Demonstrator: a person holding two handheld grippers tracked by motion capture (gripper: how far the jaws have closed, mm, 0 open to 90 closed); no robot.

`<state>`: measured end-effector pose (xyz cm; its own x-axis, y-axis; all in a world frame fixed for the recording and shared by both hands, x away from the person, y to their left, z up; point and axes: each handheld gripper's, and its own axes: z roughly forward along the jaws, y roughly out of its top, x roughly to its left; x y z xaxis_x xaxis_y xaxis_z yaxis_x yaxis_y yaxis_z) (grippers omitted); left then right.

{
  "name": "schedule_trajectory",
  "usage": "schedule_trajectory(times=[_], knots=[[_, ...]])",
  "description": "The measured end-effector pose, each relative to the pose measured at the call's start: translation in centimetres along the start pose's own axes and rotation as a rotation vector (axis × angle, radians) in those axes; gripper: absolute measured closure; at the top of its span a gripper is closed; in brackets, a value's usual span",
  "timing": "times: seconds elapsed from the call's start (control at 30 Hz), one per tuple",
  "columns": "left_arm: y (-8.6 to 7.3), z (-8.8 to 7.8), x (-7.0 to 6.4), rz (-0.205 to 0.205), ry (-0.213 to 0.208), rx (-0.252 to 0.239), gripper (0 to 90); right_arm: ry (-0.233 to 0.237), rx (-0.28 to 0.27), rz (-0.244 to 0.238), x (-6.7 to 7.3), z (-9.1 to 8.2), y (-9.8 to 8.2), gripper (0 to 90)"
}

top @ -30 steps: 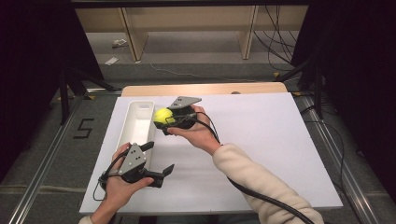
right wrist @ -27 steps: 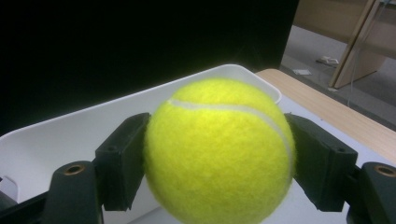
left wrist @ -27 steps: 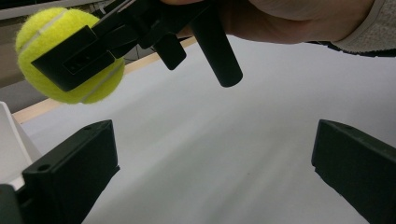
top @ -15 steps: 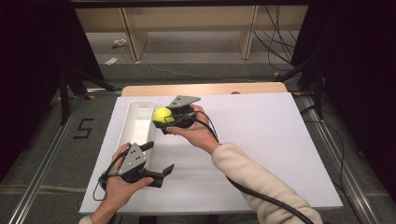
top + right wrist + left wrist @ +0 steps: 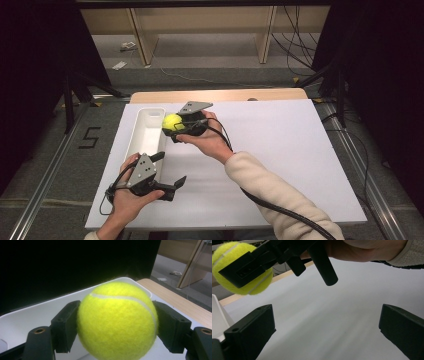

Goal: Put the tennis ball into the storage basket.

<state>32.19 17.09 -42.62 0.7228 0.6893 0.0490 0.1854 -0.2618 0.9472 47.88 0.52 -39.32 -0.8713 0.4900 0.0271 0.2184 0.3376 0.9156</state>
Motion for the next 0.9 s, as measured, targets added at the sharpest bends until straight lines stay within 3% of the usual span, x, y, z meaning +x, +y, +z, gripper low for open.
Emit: schedule_trajectory(times=[0.9], knots=[[-0.04, -0.04, 0.07, -0.002, 0.0, -0.002, 0.0, 0.006, 0.009, 0.003, -0.11, 0.91, 0.54, 26.9]])
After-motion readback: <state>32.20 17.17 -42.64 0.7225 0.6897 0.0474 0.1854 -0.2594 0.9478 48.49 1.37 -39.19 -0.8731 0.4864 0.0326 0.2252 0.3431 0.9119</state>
